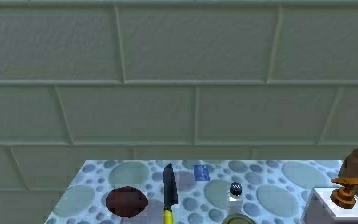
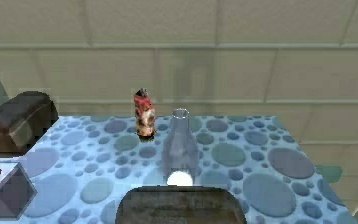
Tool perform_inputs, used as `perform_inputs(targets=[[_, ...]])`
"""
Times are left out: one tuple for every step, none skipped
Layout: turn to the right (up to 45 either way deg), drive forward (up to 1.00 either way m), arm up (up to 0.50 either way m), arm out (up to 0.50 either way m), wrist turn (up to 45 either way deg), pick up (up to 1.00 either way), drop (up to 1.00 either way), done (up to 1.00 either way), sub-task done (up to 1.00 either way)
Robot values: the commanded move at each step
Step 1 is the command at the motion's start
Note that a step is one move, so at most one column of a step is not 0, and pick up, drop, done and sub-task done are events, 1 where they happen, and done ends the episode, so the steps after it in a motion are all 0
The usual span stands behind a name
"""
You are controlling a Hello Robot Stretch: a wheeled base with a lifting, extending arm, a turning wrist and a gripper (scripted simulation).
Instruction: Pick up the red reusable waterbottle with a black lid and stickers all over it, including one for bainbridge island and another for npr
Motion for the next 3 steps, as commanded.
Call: perform_inputs(targets=[[0.0,0.00,0.50,0.00,0.0,0.00,0.00,0.00,0.00],[0.0,0.00,0.38,0.00,0.0,0.00,0.00,0.00,0.00],[0.0,0.00,0.00,0.32,0.0,0.00,0.00,0.00,0.00]])
